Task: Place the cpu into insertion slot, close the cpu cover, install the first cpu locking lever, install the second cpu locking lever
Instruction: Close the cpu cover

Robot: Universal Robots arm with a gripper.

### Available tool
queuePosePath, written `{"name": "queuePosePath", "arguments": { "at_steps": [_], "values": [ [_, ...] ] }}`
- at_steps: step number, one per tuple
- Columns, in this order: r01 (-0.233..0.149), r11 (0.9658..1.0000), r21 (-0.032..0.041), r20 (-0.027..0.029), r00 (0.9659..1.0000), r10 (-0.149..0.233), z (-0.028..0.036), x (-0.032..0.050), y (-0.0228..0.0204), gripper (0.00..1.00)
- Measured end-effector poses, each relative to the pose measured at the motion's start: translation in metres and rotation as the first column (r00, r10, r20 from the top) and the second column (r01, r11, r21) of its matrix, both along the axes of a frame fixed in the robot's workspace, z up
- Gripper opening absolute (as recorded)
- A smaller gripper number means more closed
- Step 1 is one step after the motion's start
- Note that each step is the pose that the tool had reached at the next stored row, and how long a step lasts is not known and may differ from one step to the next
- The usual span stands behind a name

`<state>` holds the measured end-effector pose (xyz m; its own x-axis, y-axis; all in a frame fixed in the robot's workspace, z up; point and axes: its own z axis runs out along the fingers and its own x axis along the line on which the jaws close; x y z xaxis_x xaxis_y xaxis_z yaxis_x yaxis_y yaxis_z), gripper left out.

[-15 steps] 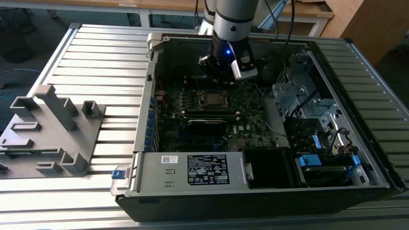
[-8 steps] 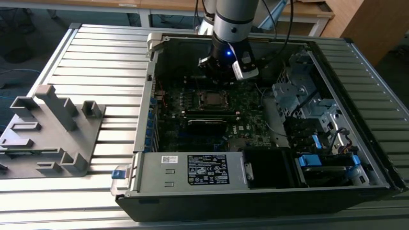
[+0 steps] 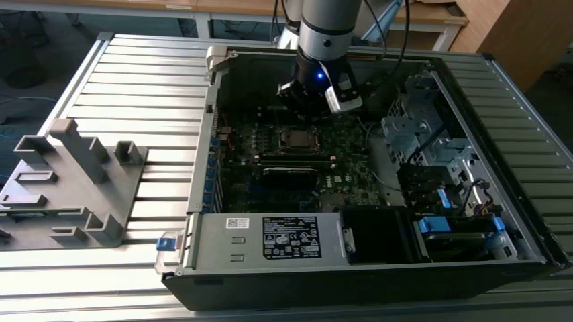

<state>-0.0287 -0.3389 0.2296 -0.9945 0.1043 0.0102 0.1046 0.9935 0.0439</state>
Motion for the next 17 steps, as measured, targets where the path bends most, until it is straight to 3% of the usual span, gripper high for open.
{"name": "queuePosePath", "arguments": {
  "at_steps": [4,9,17],
  "values": [
    [0.0,1.0,0.0,0.0001,1.0,0.0,-0.0002,0.0,0.0,0.11],
    [0.0,1.0,0.0,0.0063,1.0,0.0,-0.0036,-0.0005,-0.0001,0.11],
    [0.0,1.0,0.0001,0.0076,1.0,0.0,-0.0037,-0.0011,0.0,0.11]
  ]
}}
